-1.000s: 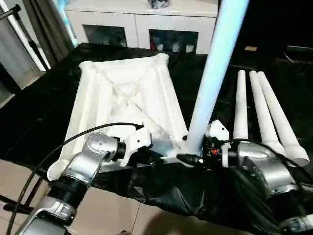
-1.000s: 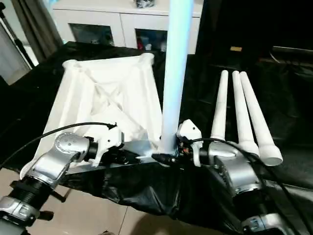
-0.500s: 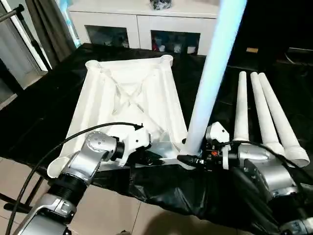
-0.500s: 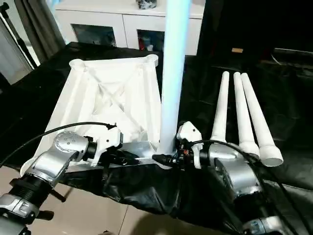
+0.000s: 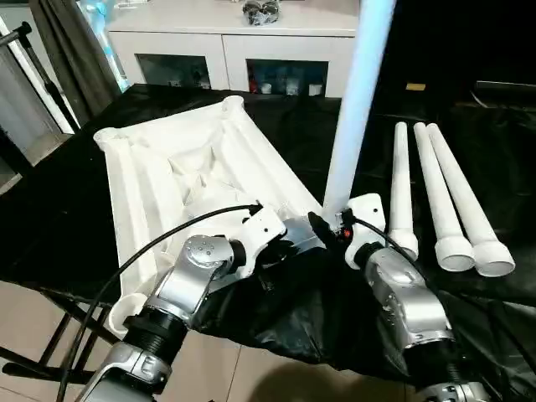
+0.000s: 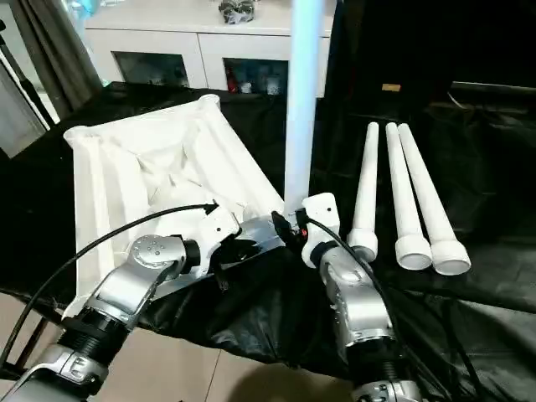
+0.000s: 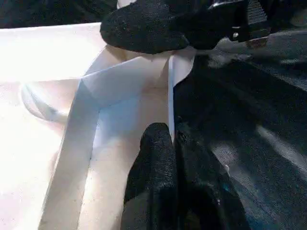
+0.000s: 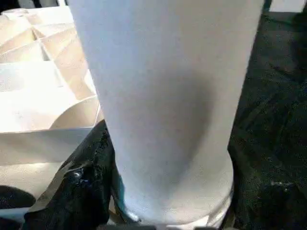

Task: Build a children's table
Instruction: Rotate leg to tighten

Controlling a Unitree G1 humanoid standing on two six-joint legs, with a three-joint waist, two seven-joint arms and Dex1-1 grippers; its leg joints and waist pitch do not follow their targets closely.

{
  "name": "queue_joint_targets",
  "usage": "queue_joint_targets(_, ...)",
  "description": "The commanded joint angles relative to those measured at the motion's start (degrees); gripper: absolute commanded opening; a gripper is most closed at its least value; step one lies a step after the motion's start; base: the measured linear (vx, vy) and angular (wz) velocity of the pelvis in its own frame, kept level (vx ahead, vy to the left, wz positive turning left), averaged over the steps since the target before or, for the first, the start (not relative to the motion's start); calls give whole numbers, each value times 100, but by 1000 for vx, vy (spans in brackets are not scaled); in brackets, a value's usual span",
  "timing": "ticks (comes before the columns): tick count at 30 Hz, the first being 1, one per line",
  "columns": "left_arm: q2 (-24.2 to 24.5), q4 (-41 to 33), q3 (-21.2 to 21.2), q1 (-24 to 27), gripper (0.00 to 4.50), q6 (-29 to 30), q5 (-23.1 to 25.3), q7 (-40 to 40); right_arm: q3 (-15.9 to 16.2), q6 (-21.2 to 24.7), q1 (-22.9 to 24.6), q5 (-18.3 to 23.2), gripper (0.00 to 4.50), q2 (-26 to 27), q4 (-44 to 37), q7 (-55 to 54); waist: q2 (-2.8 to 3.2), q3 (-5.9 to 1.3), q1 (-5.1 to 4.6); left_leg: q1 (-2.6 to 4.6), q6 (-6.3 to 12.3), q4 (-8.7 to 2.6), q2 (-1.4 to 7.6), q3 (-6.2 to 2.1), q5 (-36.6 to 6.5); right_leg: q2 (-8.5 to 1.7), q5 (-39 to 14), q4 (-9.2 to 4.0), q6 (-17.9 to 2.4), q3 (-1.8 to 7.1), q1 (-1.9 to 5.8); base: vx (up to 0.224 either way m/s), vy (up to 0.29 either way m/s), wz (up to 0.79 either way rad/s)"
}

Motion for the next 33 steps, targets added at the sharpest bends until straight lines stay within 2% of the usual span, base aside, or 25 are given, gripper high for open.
queue_joint_targets(1,-269,-26,-489,22,0,-184,-95,-217,535,133,-51,145,350,248,170,509,-107,-177,1,-45,143,-453,176,-73,-1091,-372,-1227,-525,-993,197,165,0,0,0)
queue_joint_targets(2,-197,-51,-499,30,0,-224,-91,-290,531,134,-51,145,355,159,149,594,-123,-181,-2,-45,172,-451,180,-69,-1084,-376,-1175,-526,-1015,196,168,0,0,0)
queue_joint_targets(5,51,-99,-511,54,0,-373,-72,-548,560,70,-60,119,383,-186,84,968,-108,-195,8,-51,220,-442,185,-74,-1043,-376,-1048,-508,-1035,193,187,0,0,0)
queue_joint_targets(6,140,-109,-495,60,0,-395,-93,-661,570,67,-62,160,392,-326,52,1178,-98,-204,11,-58,245,-428,187,-71,-897,-378,-764,-482,-1106,189,200,0,0,0)
queue_joint_targets(8,346,-136,-465,77,0,-509,-158,-938,617,58,-34,277,392,-637,-64,1774,-116,-218,13,-64,299,-407,182,-69,-790,-369,-496,-453,-1162,186,220,0,0,0)
queue_joint_targets(10,525,-175,-413,91,0,-553,-266,-1233,684,84,3,380,392,-928,-185,2317,-95,-255,32,-71,450,-356,184,-60,-432,-364,280,-372,-1316,180,242,0,0,0)
queue_joint_targets(13,765,-168,-353,79,0,-650,-351,-1606,785,177,60,560,392,-1302,-368,3090,-116,-274,59,-74,648,-316,176,-58,-240,-346,924,-316,-1458,159,274,0,0,0)
queue_joint_targets(14,789,-159,-348,74,0,-663,-355,-1635,796,191,64,575,392,-1338,-385,3159,-114,-270,56,-81,683,-309,180,-52,-216,-346,991,-302,-1486,160,271,0,0,0)
queue_joint_targets(19,1086,24,-309,-24,0,-841,-418,-1980,954,279,45,680,392,-1786,-444,3945,-104,-254,113,-47,694,-308,214,-38,-343,-356,774,-307,-1592,141,242,0,0,0)
queue_joint_targets(21,1257,146,-313,-81,0,-940,-447,-2195,1032,245,-29,674,365,-1975,-368,4242,-114,-237,138,-38,600,-321,214,-28,-504,-362,485,-320,-1606,146,239,0,0,0)
queue_joint_targets(25,1370,221,-326,-118,0,-1021,-480,-2349,1089,240,-113,663,349,-2068,-294,4416,-120,-238,145,-33,534,-326,213,-31,-530,-366,363,-326,-1596,151,242,0,0,0)
queue_joint_targets(27,1417,280,-332,-150,0,-1058,-487,-2430,1117,240,-154,651,319,-2100,-260,4493,-120,-245,149,-31,539,-317,209,-29,-432,-360,473,-311,-1607,150,240,0,0,0)
queue_joint_targets(30,1411,387,-311,-206,0,-1100,-487,-2438,1152,295,-159,695,302,-2076,-287,4532,-132,-260,161,-37,587,-302,210,-30,-307,-366,710,-283,-1633,150,250,0,0,0)
queue_joint_targets(33,1366,417,-286,-219,0,-1081,-535,-2400,1159,365,-98,757,280,-2036,-369,4528,-139,-253,163,-45,608,-302,205,-30,-313,-365,676,-287,-1633,144,253,0,0,0)
